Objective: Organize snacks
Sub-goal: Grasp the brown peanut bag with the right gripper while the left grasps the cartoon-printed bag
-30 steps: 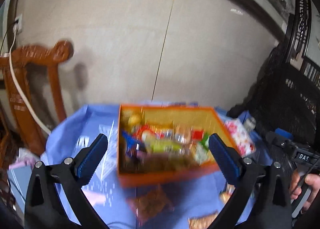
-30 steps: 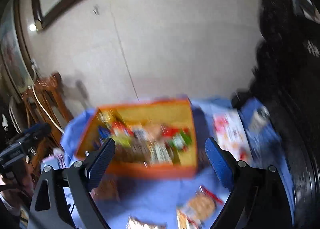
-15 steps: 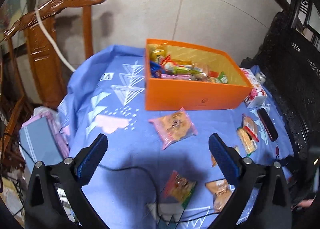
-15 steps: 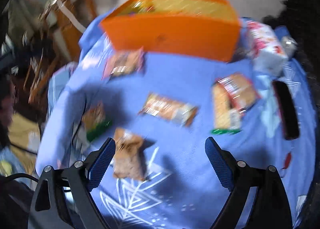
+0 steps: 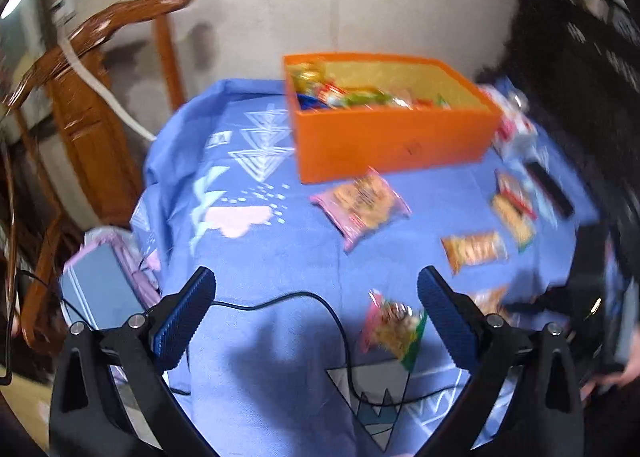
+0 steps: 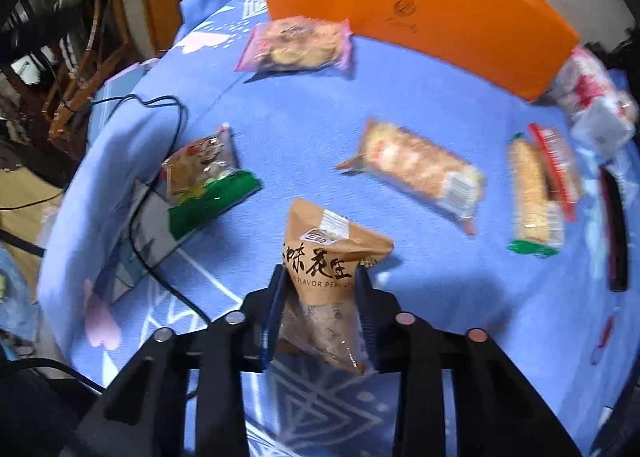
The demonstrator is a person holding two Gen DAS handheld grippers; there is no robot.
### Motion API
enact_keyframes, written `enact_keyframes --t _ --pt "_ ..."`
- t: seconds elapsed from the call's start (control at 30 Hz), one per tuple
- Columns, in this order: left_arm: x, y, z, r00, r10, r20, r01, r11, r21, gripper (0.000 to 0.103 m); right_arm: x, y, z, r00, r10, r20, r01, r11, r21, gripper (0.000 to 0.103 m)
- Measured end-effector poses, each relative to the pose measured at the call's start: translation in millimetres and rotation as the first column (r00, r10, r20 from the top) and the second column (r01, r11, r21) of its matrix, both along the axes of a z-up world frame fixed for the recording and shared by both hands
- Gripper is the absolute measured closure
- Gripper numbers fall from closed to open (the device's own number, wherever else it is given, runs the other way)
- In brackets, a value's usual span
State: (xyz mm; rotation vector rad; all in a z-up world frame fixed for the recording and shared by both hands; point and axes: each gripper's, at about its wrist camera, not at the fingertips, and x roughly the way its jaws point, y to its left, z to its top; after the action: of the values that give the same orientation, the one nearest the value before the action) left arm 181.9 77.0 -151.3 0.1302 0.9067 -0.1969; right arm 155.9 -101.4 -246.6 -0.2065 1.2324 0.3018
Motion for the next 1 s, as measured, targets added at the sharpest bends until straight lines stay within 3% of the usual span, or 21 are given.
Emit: enact_keyframes --t 0.17,0.33,0.4,0.47,0.5,0.63,0.77,0.8,0.87,1.0 --pt "-7.6 -32.3 -38.2 0.991 -0.119 -0.053 0.12 0.993 0.002 0.004 -5.1 -28.8 15.6 0.993 -0.118 0.033 0.117 0.993 0.024 0.094" --pt "-5.1 -51.4 -82.9 0.978 -0.158 -0.139 0.165 0.986 0.039 0.004 -6.9 -50.4 12.5 0.983 -0.185 -0.022 0.186 0.977 0.103 0.093" --pt "-5.9 -50.1 -87.8 0.976 -0.16 -0.148 0.166 0.986 0.032 0.004 -8.0 -52.0 10.7 0.978 -0.205 -0.035 0.208 0.97 0.128 0.087" --pt "-8.2 -47.7 -88.1 0.976 -0.161 -0.147 0.166 0.986 0.019 0.004 -8.4 -51.7 10.8 0.975 -0.218 -0.044 0.222 0.962 0.161 0.037" --pt "-9.0 -46.1 -87.6 0.976 -0.163 -0.146 0.166 0.986 0.015 0.004 -9.2 -51.1 12.9 0.973 -0.229 -0.025 0.23 0.96 0.16 0.035" --pt "-9.7 -43.7 -86.5 0.975 -0.168 -0.145 0.17 0.985 0.007 0.004 -4.3 -45.6 11.6 0.972 -0.234 -0.03 0.236 0.957 0.169 0.035" --pt "-9.0 -44.4 -87.2 0.973 -0.177 -0.147 0.179 0.984 -0.004 0.004 9.0 -32.3 -8.2 0.972 -0.226 -0.063 0.232 0.965 0.118 0.036" --pt "-8.4 -44.6 -88.2 0.972 -0.182 -0.148 0.183 0.983 -0.006 0.004 11.1 -29.3 -15.5 0.971 -0.228 -0.074 0.234 0.968 0.093 0.038" --pt "-7.6 -45.9 -89.9 0.97 -0.189 -0.15 0.19 0.982 -0.007 0.004 11.5 -26.4 -22.6 0.969 -0.234 -0.084 0.24 0.968 0.073 0.058" --pt "-3.2 -51.5 -97.5 0.965 -0.206 -0.162 0.206 0.978 -0.017 0.004 6.0 -23.6 -16.7 0.971 -0.232 -0.058 0.234 0.971 0.045 0.066"
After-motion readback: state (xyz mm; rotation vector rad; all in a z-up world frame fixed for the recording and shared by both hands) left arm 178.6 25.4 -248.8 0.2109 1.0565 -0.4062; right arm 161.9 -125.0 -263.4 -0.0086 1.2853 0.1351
